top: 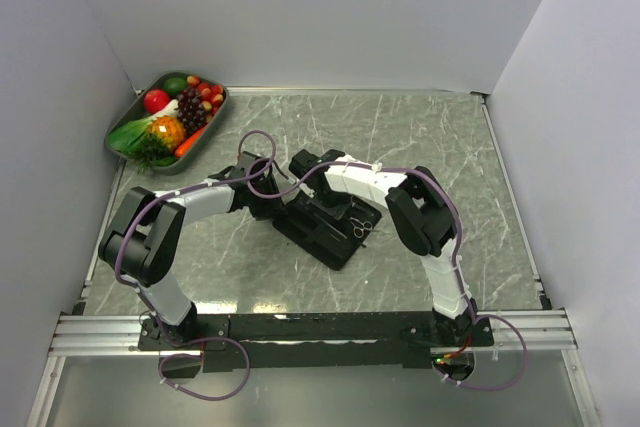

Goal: Sort the hair-cutting tools

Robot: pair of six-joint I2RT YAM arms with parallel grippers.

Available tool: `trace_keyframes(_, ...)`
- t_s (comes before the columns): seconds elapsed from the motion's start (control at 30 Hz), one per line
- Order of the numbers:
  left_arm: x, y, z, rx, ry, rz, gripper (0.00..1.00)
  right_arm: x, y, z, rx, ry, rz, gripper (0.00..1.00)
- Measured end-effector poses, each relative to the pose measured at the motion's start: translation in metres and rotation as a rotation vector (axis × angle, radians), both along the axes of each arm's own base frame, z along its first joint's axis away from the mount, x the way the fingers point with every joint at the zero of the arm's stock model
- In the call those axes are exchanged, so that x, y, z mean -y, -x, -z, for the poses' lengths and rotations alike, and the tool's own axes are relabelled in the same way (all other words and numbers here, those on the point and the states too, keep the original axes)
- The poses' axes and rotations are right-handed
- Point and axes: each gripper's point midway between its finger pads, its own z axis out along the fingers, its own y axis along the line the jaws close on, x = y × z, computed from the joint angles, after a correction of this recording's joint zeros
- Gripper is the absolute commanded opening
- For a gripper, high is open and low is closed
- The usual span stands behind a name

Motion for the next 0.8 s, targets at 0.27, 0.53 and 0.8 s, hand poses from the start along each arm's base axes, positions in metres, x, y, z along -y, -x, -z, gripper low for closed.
trace_keyframes(0.27,-0.001,0.000,0.000,0.001,-0.005,-0.004,0.41,-0.005,-0.003,-0.001,0.013,-0.031,0.004,0.33)
trace_keyframes(0.53,-0.001,0.000,0.000,0.001,-0.017,-0.005,0.41,-0.024,-0.014,-0.028,0.087,-0.156,0.013,0.40)
trace_keyframes(0.8,0.000,0.001,0.000,0.008,-0.039,0.002,0.42,-0.011,0.000,-0.093,0.198,-0.257,0.014,0.41)
